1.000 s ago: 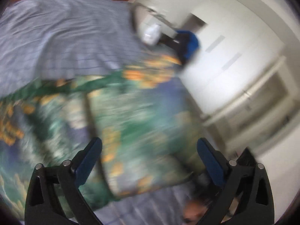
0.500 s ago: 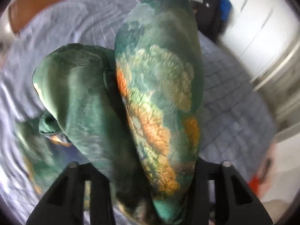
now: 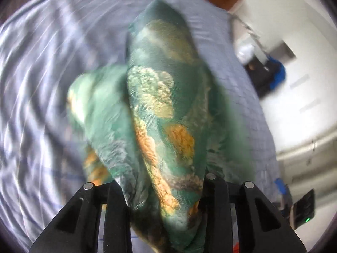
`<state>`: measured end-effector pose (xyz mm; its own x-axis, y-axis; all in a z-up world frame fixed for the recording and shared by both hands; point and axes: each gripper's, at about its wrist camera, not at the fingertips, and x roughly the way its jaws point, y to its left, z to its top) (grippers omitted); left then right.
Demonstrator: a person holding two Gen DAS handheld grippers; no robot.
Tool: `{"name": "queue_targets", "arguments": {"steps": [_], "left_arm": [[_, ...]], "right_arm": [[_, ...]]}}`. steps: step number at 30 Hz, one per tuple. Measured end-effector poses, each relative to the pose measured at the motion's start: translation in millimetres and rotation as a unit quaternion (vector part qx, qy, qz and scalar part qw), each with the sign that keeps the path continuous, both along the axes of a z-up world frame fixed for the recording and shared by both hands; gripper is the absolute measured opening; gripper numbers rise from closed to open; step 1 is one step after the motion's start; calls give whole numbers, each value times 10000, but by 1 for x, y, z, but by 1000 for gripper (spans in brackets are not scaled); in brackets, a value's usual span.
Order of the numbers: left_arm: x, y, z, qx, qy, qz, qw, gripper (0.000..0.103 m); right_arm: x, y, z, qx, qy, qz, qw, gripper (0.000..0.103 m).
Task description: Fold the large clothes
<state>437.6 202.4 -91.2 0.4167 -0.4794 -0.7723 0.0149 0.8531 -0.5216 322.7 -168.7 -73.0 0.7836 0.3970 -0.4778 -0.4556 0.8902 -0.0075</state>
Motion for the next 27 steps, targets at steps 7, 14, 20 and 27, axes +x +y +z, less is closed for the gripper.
{"name": "queue_targets", "arguments": {"steps": [7, 14, 20, 27], "left_arm": [[-11, 17, -53, -434, -64, 152, 9989, 42], [-7, 32, -72, -494, -156, 251, 9983, 47], [-10, 35, -69, -654, -159, 530, 9963, 55], [-51, 70, -25, -227, -562, 935, 9938, 93]], "right_arm": [[75, 25, 23, 1205, 635, 172, 9905, 41], [143, 134, -39, 739, 2121, 833, 9709, 39], [150, 144, -62, 439, 2192, 358, 9740, 34], [94, 147, 9, 208, 1373, 754, 9874, 43]]}}
